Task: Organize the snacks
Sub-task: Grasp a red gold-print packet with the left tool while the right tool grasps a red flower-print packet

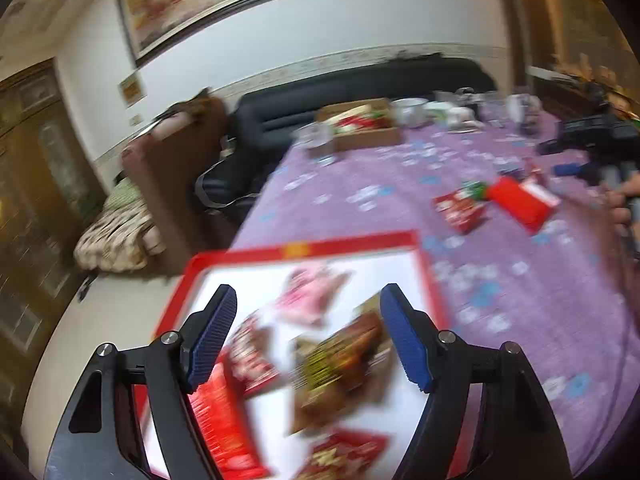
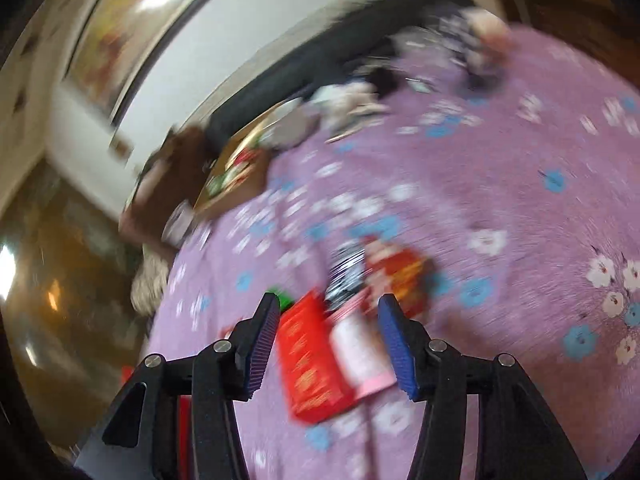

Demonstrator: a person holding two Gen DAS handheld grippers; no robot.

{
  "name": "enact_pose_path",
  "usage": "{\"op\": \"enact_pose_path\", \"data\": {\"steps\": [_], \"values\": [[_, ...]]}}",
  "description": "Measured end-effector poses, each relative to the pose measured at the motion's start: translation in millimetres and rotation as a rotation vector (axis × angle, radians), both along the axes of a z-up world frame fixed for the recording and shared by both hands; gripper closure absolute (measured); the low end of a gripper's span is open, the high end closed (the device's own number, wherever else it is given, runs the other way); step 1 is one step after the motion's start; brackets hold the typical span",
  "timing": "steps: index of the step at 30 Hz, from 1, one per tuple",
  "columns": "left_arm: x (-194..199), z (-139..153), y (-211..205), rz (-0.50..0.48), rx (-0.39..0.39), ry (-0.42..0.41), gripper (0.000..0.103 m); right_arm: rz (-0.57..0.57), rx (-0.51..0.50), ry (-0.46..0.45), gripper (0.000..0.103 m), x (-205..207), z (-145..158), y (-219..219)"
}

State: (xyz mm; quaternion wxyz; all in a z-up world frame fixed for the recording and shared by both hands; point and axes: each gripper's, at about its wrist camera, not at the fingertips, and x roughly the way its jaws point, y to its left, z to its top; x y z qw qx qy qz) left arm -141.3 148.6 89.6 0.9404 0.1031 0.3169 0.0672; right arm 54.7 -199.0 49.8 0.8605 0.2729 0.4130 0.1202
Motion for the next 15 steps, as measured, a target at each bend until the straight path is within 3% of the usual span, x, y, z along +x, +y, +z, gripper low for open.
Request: {"op": "enact_pose_path", "data": {"steps": [3,5,7,12,13,14,15], "values": [[13.2,7.6,-29.2,-0.088,-0.021,0.01,0.023,-0.027,0.113,0.051,0.049,19.5,-25.9,-21.2],[23.3,8.5,-49.8,-0.145,-0.029,0.021,0.021,-0.013,0.12,0.085,0.05,29.4,-42.3,-24.6],[35.4,5.5,-67.5,-0.179,-0.044,0.05,0.021,-0.015,0.128,0.041,0.045,29.5,-45.5,-26.6],[70.5,-7.3,-101.9,-0.229,-0.127,0.153,0.021,0.011,0.11,-0.015,0.046,36.2,-44.9,-17.3],[77.4,-9.3,-108.4,-0.227,-0.139,0.173,0.021,0.018,0.098,-0.016,0.05,36.4,-44.1,-14.8],[83.6,-10.8,-114.6,-0.225,-0.147,0.186,0.021,0.028,0.067,-0.016,0.067,36.6,-43.2,-11.8],[88.0,-12.2,-119.7,-0.229,-0.156,0.193,0.021,0.039,0.001,-0.005,0.068,38.3,-41.4,-6.8]]}}
